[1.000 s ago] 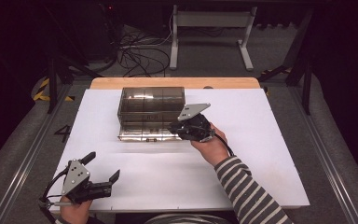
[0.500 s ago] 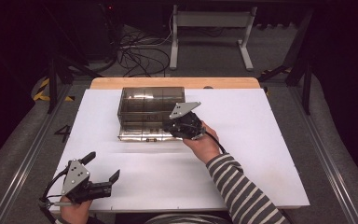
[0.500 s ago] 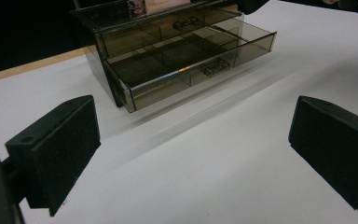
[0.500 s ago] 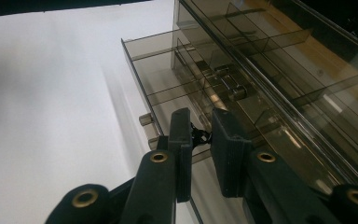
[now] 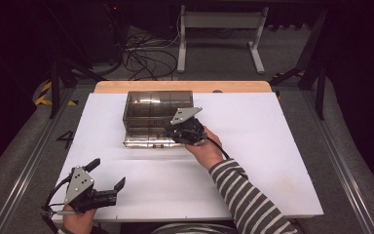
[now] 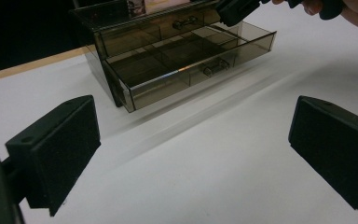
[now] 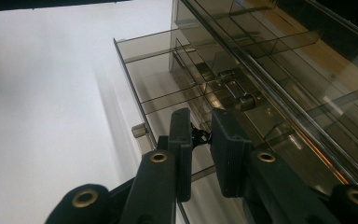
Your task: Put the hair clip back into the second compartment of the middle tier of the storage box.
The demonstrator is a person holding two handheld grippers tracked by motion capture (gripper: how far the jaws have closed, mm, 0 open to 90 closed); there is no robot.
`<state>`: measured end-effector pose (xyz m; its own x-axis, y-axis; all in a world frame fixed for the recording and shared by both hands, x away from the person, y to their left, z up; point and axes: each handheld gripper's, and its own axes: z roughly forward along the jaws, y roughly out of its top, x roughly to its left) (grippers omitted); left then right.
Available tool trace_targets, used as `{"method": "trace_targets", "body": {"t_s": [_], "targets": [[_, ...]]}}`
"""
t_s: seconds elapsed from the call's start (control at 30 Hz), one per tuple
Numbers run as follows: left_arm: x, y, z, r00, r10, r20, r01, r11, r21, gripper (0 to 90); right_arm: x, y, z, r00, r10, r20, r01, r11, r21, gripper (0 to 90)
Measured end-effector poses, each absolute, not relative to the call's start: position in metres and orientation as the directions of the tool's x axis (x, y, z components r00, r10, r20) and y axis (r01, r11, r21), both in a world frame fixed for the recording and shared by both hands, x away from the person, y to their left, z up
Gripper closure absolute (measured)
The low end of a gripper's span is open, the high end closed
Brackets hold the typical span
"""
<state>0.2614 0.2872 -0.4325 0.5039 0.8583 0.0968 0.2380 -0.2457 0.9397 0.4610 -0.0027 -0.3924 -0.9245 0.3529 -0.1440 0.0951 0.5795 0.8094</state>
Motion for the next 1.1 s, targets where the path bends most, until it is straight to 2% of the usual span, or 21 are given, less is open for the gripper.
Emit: {"method": "trace_targets", "body": {"t_s": [1.1], "targets": [[0.261, 0.287, -0.433, 0.506, 0.857, 0.098, 0.239, -0.248, 0.939, 2.8, 0.477, 0.029, -0.417, -0.926, 0.352, -0.138, 0.126, 0.631, 0.765, 78.7]]}}
